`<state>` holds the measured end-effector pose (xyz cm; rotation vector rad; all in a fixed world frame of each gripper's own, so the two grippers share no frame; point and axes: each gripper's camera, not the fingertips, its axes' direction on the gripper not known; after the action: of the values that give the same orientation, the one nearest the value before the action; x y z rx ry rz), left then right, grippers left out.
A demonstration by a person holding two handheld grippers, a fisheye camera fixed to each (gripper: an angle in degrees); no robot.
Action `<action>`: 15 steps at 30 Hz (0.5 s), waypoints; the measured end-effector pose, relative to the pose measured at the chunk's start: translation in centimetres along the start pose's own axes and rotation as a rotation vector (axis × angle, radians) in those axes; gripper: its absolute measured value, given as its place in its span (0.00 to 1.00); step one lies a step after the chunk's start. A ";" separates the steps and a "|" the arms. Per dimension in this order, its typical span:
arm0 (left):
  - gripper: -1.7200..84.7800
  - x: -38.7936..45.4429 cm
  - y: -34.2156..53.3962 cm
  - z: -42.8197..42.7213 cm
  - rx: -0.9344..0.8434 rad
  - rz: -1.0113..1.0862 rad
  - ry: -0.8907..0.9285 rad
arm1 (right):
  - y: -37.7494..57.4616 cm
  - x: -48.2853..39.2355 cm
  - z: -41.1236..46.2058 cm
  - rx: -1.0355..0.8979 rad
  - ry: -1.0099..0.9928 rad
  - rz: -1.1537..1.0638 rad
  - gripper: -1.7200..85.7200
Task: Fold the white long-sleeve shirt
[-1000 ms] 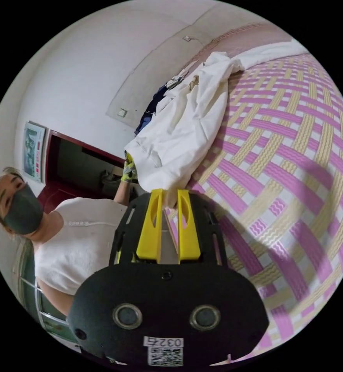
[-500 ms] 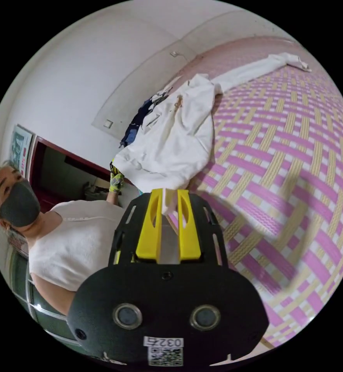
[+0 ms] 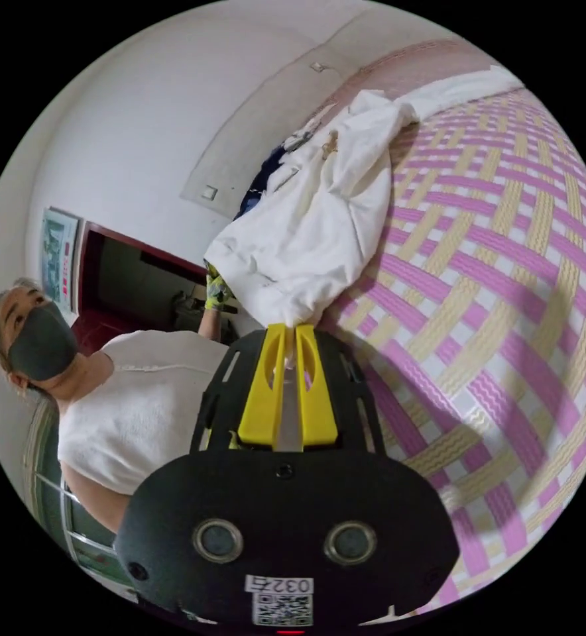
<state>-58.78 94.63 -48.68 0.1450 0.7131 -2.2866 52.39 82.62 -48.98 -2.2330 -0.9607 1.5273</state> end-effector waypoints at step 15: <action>0.00 18.3 5.3 17.8 -0.250 0.532 0.381 | 18.6 -21.3 -16.2 0.598 -0.053 -0.859 0.02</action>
<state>-66.77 70.80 -41.61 0.5887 1.0078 -1.6621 69.11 57.15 -37.37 -1.1374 -1.0821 1.2223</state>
